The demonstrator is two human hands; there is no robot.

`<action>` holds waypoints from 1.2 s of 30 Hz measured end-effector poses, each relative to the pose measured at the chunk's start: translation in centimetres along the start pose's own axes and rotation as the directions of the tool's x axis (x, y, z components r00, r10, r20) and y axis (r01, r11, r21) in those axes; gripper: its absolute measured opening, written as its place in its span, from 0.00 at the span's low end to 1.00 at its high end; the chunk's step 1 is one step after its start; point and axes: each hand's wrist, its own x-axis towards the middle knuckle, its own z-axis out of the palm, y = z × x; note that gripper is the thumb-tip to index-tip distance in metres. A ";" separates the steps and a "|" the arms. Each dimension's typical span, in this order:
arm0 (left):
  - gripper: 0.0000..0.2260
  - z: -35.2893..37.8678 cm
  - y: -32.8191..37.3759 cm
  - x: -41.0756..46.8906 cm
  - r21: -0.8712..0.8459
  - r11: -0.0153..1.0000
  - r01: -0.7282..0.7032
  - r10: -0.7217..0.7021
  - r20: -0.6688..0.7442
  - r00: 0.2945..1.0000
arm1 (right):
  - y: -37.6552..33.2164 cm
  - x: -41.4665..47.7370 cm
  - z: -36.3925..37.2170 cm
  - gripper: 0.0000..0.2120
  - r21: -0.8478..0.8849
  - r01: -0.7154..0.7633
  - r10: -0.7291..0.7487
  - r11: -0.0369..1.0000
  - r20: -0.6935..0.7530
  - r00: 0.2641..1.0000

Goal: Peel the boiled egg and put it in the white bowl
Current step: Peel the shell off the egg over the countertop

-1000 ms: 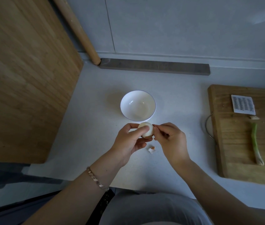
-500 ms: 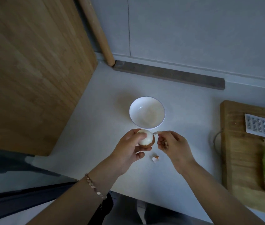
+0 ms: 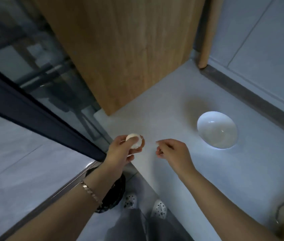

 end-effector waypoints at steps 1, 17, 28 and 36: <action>0.11 -1.7 -0.1 -0.2 -0.014 1.000 -0.014 0.013 -0.060 0.998 | 0.2 0.3 1.9 0.10 -0.044 -0.003 0.004 0.999 0.042 0.999; 0.06 -20.2 -3.9 0.2 -0.130 0.991 0.038 -0.094 -0.455 0.886 | 5.9 3.2 25.6 0.12 -0.532 -0.230 0.442 0.815 0.314 0.840; 0.10 -23.1 -4.5 0.0 -0.145 0.987 0.072 -0.128 -0.425 0.896 | 4.1 0.9 27.7 0.06 -0.725 0.043 0.255 0.688 0.296 0.920; 0.11 -23.4 -4.6 0.0 -0.119 0.991 0.069 -0.110 -0.386 0.916 | 4.9 1.5 27.1 0.10 -0.707 0.206 0.222 0.677 0.463 0.858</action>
